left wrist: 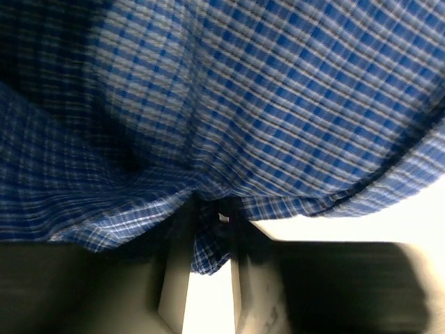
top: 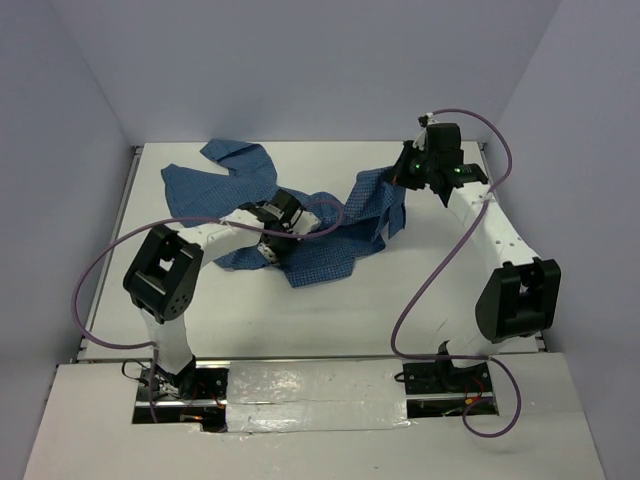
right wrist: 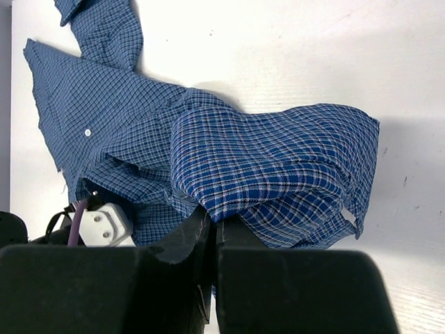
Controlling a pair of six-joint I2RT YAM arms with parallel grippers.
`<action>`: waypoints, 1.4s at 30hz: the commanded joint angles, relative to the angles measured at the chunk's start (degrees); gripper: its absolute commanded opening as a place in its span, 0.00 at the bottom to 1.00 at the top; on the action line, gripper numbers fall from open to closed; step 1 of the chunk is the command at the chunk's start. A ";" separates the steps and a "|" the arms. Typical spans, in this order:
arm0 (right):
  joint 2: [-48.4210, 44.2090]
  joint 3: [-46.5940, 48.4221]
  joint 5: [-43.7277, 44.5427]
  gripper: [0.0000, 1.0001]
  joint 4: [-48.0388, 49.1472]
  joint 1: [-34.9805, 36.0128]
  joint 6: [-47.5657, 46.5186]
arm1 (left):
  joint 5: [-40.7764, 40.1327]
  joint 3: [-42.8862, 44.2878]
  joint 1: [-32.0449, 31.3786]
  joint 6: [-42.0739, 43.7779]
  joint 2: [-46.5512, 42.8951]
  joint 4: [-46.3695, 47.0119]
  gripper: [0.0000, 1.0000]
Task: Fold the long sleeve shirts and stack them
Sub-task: Flatten the shirt out
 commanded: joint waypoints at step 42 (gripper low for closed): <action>-13.14 11.17 -19.35 0.00 22.96 -15.13 -8.49 | 9.42 34.56 26.74 30.43 -17.11 11.65 0.00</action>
